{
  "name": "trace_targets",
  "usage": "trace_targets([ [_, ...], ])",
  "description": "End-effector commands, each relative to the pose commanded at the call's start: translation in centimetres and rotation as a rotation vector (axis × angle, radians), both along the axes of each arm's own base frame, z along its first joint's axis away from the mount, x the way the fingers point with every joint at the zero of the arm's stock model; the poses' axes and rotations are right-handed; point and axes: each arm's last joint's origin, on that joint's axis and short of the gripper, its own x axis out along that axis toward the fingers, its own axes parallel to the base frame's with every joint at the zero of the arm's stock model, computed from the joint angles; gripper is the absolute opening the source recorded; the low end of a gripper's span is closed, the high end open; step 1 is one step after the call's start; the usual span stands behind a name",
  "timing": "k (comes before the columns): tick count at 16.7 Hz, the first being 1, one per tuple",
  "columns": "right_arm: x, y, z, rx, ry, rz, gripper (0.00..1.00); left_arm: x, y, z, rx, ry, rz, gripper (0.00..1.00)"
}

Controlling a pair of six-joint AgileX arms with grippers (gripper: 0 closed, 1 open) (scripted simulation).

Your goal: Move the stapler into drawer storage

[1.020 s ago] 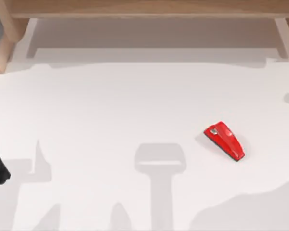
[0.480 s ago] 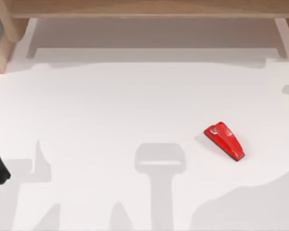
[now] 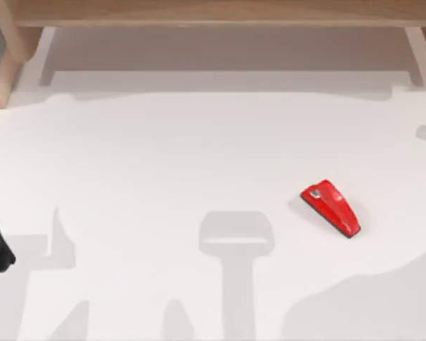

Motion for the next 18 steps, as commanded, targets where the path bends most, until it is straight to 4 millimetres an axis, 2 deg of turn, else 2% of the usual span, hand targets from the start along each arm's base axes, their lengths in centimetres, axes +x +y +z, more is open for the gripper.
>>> trace_targets([
  [7, 0.0, 0.0, 0.0, 0.0, 0.0, 0.0, 0.02, 0.0, 0.0, 0.0, 0.0, 0.0, 0.0, 1.0],
  [18, -0.47, -0.22, 0.21, 0.0, -0.007, 0.0, 0.0, 0.0, 0.0, 0.0, 0.0, 0.0, 0.0, 1.0],
])
